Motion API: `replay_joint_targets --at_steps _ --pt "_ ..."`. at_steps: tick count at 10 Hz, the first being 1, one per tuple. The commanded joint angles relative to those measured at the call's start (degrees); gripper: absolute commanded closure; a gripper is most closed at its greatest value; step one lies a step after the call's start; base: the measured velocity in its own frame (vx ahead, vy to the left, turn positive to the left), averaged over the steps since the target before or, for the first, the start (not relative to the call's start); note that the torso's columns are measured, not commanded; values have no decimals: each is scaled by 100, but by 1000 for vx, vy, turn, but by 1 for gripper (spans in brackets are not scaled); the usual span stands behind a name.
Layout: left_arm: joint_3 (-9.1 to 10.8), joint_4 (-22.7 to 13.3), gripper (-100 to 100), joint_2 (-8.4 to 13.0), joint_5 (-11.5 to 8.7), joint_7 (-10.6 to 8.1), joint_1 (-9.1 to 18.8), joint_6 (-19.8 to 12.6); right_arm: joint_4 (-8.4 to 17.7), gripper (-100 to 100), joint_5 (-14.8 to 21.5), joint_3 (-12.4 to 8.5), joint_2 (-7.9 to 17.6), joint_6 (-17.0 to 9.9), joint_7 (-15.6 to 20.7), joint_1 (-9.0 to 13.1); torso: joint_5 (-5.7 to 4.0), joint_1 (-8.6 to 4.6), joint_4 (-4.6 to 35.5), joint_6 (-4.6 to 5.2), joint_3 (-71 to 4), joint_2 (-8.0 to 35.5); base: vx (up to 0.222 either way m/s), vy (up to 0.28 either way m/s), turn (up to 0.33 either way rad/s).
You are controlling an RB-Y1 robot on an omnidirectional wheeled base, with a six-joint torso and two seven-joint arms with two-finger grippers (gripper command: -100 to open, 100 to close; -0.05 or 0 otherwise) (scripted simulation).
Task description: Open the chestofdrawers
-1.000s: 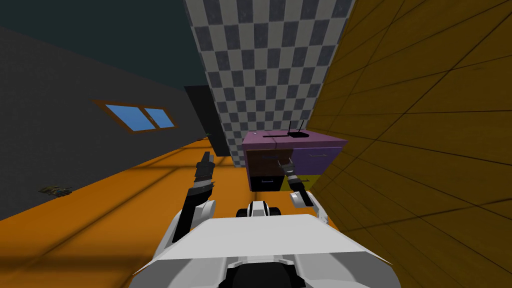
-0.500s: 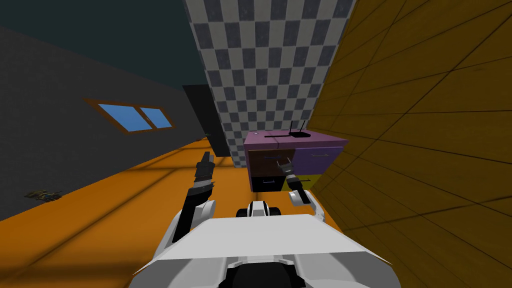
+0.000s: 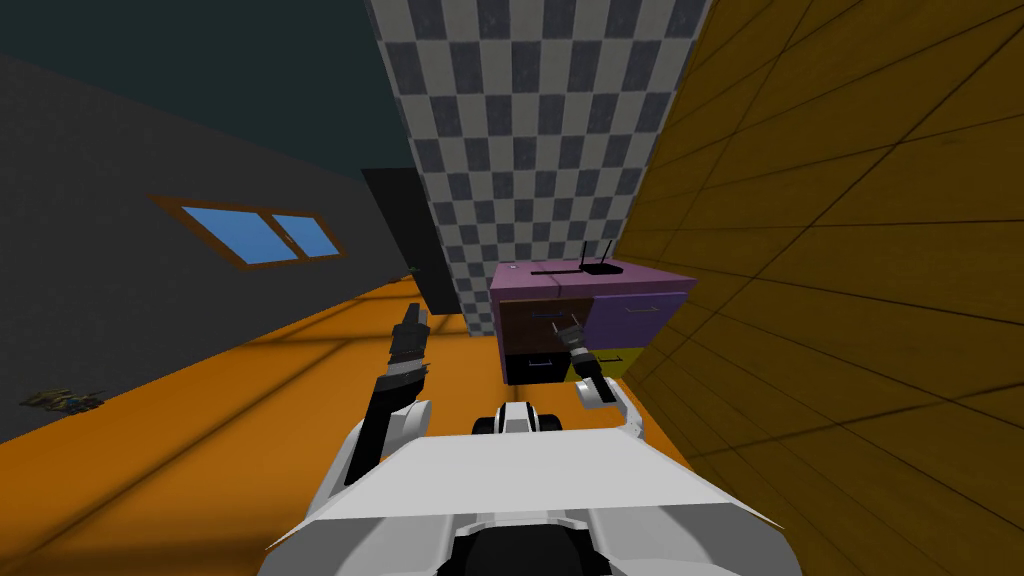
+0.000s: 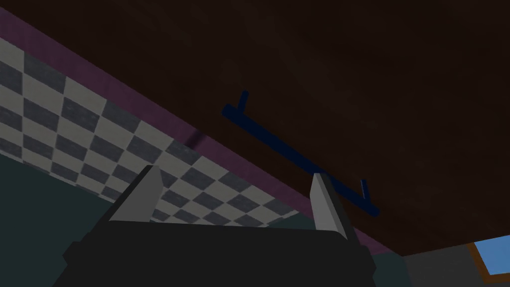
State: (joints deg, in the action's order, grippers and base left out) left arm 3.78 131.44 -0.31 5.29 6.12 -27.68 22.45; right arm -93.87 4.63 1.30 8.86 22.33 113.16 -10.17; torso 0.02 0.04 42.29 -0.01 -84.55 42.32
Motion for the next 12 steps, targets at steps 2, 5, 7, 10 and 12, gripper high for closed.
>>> replay_joint_targets --at_steps 2,5,7,10,12 --pt "0 0 0 0 0 0 0 0 239 -100 126 -2 -53 -99 616 204 -2 -8 -1 1 -3 -4 11 65 -34" --pt "0 0 0 0 0 0 0 0 336 -100 181 -2 -77 -140 1064 288 -2 -5 -1 1 -1 -2 4 56 -33" --pt "0 0 0 0 0 0 0 0 426 -100 234 -3 -106 -179 1336 368 -1 -2 -1 1 -1 -3 2 55 -34" --pt "0 0 0 0 0 0 0 0 584 -100 329 -4 -178 -247 1816 511 -2 -8 -1 1 -2 -3 2 45 -35" --pt "0 0 0 0 0 0 0 0 650 -100 370 -4 -221 -277 2024 573 -1 1 -1 1 -3 -6 6 58 -38"
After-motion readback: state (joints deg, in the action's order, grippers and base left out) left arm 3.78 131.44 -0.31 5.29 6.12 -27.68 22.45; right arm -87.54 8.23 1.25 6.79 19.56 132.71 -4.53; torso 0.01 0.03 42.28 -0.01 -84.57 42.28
